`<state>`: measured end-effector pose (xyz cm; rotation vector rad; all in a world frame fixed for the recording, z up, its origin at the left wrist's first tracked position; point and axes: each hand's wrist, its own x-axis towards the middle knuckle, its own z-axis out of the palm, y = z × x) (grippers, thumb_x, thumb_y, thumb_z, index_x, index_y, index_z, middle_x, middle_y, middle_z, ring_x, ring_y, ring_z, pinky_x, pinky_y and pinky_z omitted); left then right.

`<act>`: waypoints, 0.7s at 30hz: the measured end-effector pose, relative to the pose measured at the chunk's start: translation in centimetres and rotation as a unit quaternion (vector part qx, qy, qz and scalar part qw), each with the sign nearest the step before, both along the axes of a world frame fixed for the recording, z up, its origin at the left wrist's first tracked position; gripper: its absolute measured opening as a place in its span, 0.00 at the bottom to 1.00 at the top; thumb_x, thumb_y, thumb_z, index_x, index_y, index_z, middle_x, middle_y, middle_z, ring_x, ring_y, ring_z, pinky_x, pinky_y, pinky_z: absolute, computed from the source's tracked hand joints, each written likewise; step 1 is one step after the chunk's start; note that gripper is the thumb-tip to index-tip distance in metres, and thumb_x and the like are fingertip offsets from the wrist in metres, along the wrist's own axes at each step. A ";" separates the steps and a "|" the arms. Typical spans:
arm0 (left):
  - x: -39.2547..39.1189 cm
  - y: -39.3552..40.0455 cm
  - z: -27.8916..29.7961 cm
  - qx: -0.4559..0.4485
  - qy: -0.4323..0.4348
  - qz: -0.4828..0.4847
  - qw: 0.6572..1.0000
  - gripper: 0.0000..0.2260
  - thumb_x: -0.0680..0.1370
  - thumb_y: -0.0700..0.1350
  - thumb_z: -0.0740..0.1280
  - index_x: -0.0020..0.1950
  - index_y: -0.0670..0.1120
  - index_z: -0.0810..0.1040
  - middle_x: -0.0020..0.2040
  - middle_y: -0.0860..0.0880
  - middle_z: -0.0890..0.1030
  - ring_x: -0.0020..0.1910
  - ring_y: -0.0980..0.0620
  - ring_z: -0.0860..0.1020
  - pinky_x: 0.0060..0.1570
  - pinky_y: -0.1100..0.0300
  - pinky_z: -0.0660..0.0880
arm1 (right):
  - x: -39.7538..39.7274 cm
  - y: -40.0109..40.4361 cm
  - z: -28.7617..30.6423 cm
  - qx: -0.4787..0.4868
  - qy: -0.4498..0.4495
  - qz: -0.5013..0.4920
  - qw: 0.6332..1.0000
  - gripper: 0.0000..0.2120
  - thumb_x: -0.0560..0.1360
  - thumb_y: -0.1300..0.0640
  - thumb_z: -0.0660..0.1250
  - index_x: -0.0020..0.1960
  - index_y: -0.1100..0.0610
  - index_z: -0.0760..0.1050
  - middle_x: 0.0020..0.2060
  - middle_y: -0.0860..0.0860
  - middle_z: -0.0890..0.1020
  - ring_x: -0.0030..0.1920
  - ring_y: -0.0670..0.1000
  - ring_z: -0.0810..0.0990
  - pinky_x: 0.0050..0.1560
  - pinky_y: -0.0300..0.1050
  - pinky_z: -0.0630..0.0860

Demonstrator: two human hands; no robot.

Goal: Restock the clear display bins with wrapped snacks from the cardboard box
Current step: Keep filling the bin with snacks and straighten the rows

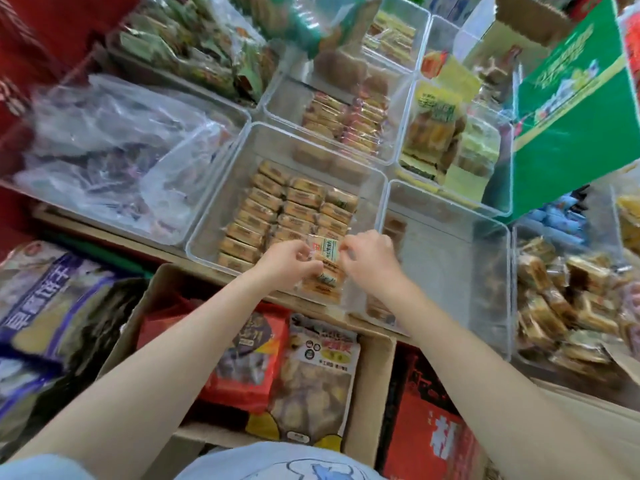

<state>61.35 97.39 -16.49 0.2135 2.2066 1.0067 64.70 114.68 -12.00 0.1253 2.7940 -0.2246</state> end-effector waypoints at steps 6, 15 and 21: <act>0.3 0.8 -0.7 -0.083 0.052 -0.090 0.991 0.21 0.77 0.56 0.71 0.65 0.47 0.78 0.58 0.50 0.81 0.50 0.54 0.74 0.48 0.60 0.70 | -3.0 -0.7 -2.3 0.066 -0.077 0.086 0.991 0.13 0.82 0.58 0.56 0.62 0.54 0.74 0.54 0.51 0.81 0.60 0.56 0.76 0.74 0.61 0.55; -0.4 0.9 -1.2 -0.080 -0.005 -0.039 0.996 0.24 0.73 0.54 0.76 0.61 0.47 0.70 0.53 0.51 0.78 0.49 0.52 0.76 0.37 0.62 0.69 | -4.0 -0.5 -3.1 0.088 -0.123 0.110 0.982 0.19 0.78 0.47 0.67 0.66 0.53 0.73 0.63 0.54 0.74 0.67 0.57 0.68 0.74 0.66 0.55; -0.5 0.8 -1.1 -0.065 -0.009 -0.056 0.996 0.36 0.75 0.52 0.74 0.77 0.46 0.60 0.55 0.51 0.79 0.52 0.51 0.79 0.47 0.58 0.75 | -1.2 -0.6 -1.5 0.083 -0.049 0.128 0.987 0.13 0.81 0.49 0.63 0.60 0.55 0.76 0.57 0.52 0.74 0.59 0.54 0.71 0.62 0.53 0.69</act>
